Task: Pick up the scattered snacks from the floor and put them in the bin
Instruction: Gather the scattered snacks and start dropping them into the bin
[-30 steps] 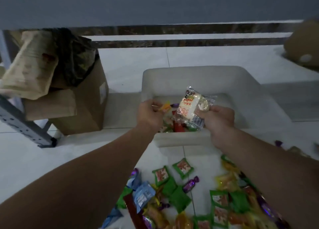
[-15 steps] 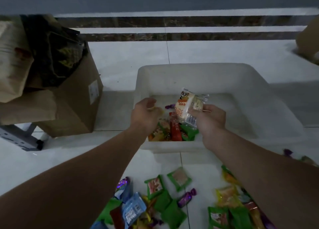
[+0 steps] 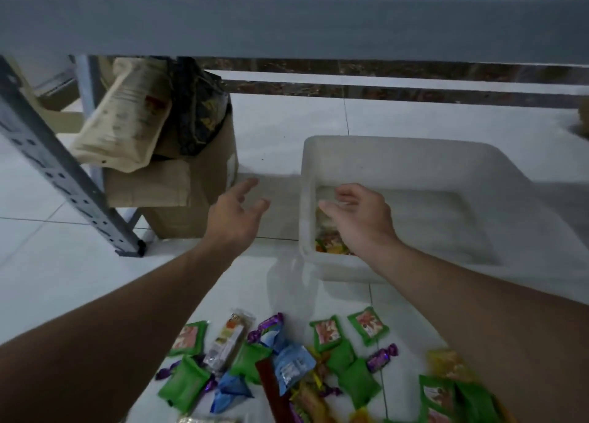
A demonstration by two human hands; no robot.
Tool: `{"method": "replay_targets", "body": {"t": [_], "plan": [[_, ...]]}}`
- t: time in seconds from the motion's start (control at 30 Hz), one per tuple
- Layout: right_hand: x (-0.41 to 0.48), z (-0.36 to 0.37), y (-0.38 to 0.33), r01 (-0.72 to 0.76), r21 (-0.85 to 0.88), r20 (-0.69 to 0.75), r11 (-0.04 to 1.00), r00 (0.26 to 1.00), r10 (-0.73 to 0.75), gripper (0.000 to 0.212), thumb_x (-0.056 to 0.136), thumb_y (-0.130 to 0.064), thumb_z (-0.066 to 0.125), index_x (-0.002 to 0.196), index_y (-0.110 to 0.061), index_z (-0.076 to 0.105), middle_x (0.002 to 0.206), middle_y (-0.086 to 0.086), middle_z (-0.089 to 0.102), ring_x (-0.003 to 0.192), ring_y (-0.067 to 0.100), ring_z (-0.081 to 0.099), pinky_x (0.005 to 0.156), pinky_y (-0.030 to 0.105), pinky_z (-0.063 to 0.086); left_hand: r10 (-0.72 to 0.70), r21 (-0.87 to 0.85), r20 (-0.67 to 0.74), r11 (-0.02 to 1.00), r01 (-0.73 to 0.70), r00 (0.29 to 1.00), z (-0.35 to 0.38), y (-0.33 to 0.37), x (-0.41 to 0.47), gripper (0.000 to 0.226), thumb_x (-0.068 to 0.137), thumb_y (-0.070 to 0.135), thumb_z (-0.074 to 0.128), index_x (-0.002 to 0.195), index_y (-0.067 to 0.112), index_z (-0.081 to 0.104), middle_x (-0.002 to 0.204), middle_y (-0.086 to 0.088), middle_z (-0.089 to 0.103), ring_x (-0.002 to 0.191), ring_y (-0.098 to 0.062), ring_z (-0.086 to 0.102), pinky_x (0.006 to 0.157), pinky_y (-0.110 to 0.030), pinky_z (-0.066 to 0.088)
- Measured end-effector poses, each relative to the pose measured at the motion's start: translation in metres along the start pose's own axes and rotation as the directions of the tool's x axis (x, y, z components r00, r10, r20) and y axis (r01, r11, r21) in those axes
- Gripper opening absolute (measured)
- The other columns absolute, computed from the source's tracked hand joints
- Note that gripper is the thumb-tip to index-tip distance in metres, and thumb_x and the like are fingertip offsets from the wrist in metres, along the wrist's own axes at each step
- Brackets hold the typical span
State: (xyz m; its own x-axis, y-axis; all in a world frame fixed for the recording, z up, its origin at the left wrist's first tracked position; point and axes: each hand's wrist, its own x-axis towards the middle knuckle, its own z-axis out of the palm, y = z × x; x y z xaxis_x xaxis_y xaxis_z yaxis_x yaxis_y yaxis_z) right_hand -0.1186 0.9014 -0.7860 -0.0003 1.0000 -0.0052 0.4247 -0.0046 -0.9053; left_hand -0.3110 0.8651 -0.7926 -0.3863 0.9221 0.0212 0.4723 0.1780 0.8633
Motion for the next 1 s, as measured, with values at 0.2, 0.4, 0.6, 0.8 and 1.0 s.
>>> {"method": "replay_targets", "body": {"t": [0.2,0.4,0.6,0.8,1.0], "plan": [[-0.043,0.061,-0.029,0.137,-0.144,0.215,0.98,0.971,-0.104,0.055,0.08,-0.049,0.071,0.128,-0.027,0.056,0.129,-0.003,0.057,0.116,0.013,0.054,0.099,0.036,0.046,-0.021,0.087,-0.095,0.996,0.029,0.995,-0.073,-0.038,-0.037,0.046,0.092,0.037,0.056,0.136,0.026,0.049,0.137,-0.002,0.054,0.124,-0.021,0.051,0.105,-0.035,0.04],[-0.102,0.136,-0.046,0.213,-0.179,0.433,0.961,0.894,-0.117,0.061,0.082,-0.047,0.07,0.136,-0.027,0.05,0.14,-0.001,0.05,0.127,0.016,0.047,0.101,0.028,0.04,-0.106,0.209,-0.262,0.964,0.164,0.959,-0.149,-0.102,-0.098,0.046,0.093,0.037,0.057,0.137,0.024,0.05,0.139,-0.003,0.052,0.127,-0.024,0.047,0.104,-0.033,0.036],[-0.155,0.202,-0.051,0.272,-0.2,0.597,0.941,0.795,-0.103,0.066,0.081,-0.05,0.069,0.139,-0.029,0.046,0.144,-0.002,0.044,0.131,0.015,0.042,0.106,0.038,0.041,-0.22,0.248,-0.312,0.92,0.303,0.924,-0.194,-0.164,-0.147,0.051,0.094,0.042,0.052,0.142,0.025,0.042,0.148,0.002,0.042,0.136,-0.022,0.038,0.11,-0.038,0.03],[-0.197,0.255,-0.04,0.376,-0.271,0.738,0.886,0.672,-0.059,0.066,0.082,-0.047,0.067,0.141,-0.032,0.041,0.143,-0.001,0.044,0.132,0.018,0.041,0.107,0.039,0.038,-0.266,0.366,-0.266,0.861,0.352,0.927,-0.221,-0.212,-0.194,0.053,0.093,0.041,0.054,0.142,0.025,0.042,0.148,0.002,0.043,0.135,-0.02,0.039,0.111,-0.04,0.032],[-0.218,0.294,-0.012,0.479,-0.32,0.825,0.817,0.564,-0.008,0.064,0.083,-0.034,0.068,0.141,-0.026,0.042,0.141,0.001,0.047,0.124,0.021,0.049,0.099,0.039,0.046,-0.325,0.389,-0.244,0.83,0.399,0.914,-0.231,-0.241,-0.219,0.054,0.093,0.04,0.054,0.143,0.025,0.04,0.149,0.002,0.041,0.136,-0.019,0.037,0.109,-0.038,0.033]]}}
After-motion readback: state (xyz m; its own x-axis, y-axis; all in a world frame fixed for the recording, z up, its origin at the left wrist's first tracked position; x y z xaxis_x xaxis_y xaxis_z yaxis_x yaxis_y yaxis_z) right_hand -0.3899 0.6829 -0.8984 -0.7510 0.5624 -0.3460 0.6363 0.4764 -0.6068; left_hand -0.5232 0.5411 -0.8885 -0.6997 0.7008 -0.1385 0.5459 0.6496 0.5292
